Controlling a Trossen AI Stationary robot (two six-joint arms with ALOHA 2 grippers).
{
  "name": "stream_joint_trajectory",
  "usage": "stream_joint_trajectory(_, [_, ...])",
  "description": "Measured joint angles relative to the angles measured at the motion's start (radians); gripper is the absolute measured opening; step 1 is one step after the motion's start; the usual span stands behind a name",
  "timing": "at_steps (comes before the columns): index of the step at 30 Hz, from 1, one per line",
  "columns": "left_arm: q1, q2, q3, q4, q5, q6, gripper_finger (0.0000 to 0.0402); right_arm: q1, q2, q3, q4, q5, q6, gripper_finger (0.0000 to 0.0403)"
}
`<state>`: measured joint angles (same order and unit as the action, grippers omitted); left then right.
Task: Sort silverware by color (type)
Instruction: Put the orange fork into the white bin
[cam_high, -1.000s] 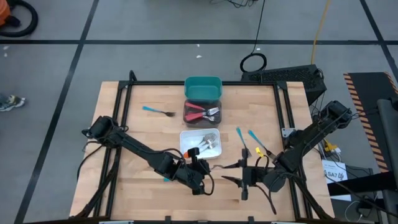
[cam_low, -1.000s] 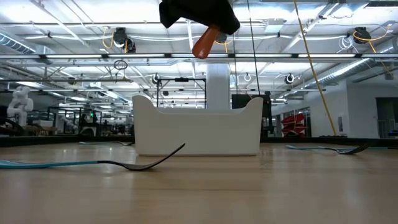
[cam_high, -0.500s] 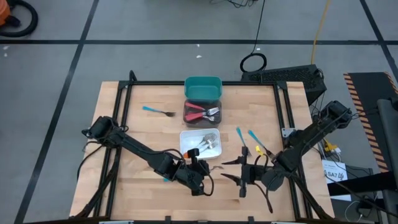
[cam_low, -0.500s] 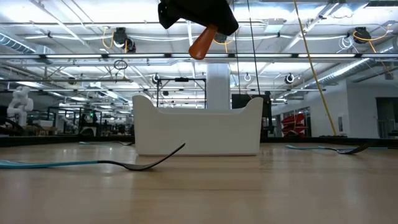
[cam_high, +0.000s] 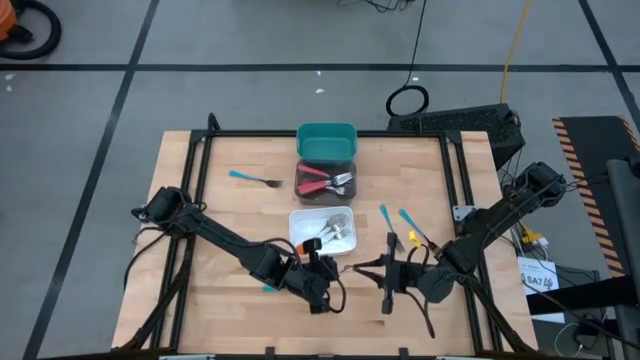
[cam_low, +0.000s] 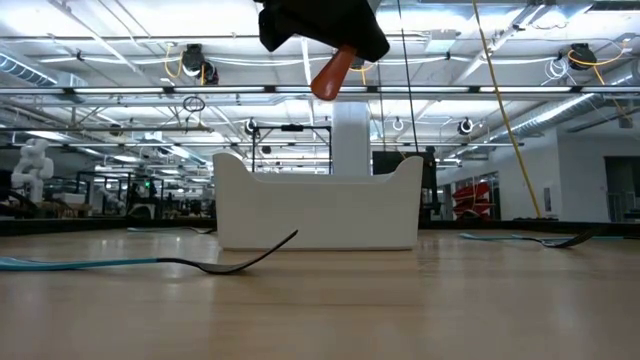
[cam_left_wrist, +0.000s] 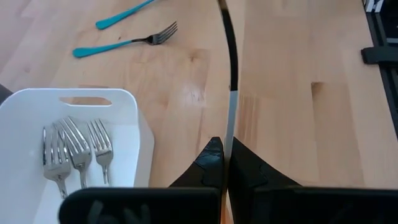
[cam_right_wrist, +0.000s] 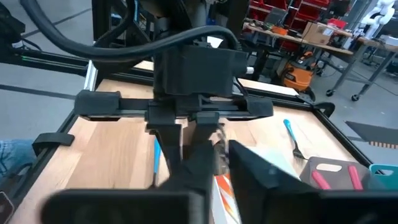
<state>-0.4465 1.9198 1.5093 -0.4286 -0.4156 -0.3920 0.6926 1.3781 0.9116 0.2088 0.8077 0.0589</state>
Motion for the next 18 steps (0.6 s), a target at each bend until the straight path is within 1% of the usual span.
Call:
stream_joint_trajectory(1, [0.000, 0.000, 0.000, 0.003, 0.001, -0.001, 0.0001, 0.000, 0.000, 0.000, -0.003, -0.002, -0.002, 0.0021])
stream_joint_trajectory(2, [-0.001, 0.000, 0.000, 0.006, 0.005, -0.006, 0.0001, 0.000, 0.000, 0.000, -0.005, -0.004, -0.011, 0.0012])
stream_joint_trajectory(6, [0.000, 0.000, 0.000, 0.016, 0.006, -0.009, 0.0011, 0.000, 0.000, 0.000, -0.005, 0.008, -0.022, 0.0012])
stream_joint_trajectory(8, [-0.003, 0.000, 0.000, 0.018, 0.006, -0.023, 0.0026, 0.001, 0.000, 0.000, -0.015, 0.037, -0.032, 0.0006])
stream_joint_trajectory(10, [-0.008, 0.000, 0.000, 0.021, -0.007, -0.036, 0.0049, 0.005, 0.000, 0.000, -0.020, 0.055, -0.044, 0.0003])
stream_joint_trajectory(13, [-0.013, 0.000, 0.000, 0.023, -0.081, -0.028, 0.0096, 0.013, 0.001, 0.000, -0.022, 0.081, -0.049, 0.0003])
stream_joint_trajectory(15, [-0.019, 0.000, 0.000, 0.022, -0.159, -0.017, 0.0128, 0.018, -0.001, 0.000, -0.021, 0.093, -0.050, 0.0003])
stream_joint_trajectory(18, [-0.030, 0.000, 0.000, 0.029, -0.273, 0.005, 0.0173, 0.039, -0.020, 0.000, -0.038, 0.152, -0.049, 0.0002])
